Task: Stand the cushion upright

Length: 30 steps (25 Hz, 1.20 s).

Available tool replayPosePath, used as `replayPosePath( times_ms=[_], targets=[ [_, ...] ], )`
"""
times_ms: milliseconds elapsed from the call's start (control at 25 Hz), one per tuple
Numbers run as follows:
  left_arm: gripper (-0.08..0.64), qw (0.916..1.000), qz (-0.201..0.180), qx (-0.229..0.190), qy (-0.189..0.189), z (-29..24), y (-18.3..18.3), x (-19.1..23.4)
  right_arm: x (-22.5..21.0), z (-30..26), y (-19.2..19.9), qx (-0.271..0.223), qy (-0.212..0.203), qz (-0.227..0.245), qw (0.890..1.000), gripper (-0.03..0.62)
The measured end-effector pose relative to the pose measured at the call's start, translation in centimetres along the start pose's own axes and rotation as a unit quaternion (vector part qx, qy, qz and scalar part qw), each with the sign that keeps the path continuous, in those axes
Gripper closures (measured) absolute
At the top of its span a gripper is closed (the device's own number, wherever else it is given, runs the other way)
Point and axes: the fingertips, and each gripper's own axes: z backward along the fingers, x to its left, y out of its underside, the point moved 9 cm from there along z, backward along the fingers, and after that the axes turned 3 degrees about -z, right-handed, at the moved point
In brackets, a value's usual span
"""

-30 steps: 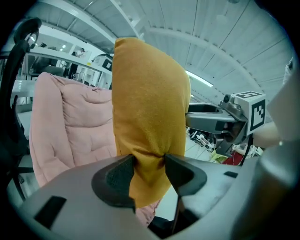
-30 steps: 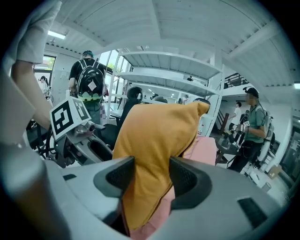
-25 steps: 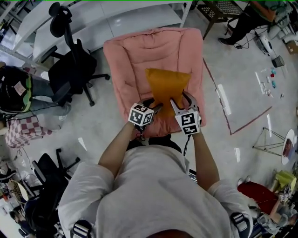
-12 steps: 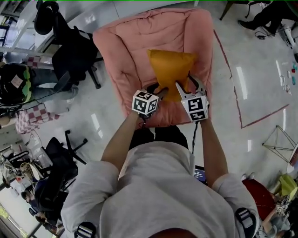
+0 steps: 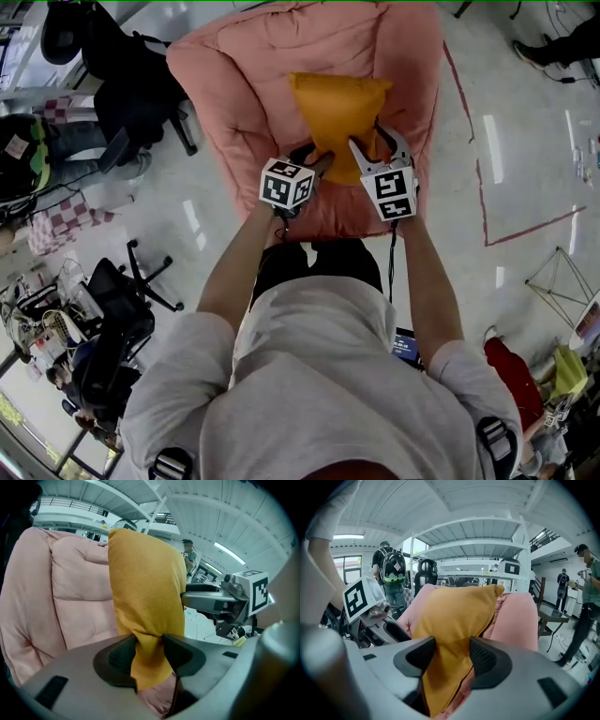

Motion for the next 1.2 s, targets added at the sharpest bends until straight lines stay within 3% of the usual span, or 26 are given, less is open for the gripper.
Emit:
replayPosePath(
  times_ms=[680,1200],
  targets=[
    [0.365,0.9999,-0.007,0.009,-0.002,-6.1,-0.4,3.4,-3.9,-5.3,2.6,0.012,0.001,-0.015,1.000,0.345],
    [0.368,0.9994,-0.010,0.032,-0.009,-8.4,1.1,5.1,-4.3,-8.0,5.1,0.035,0.005,-0.034,0.999,0.345]
  ],
)
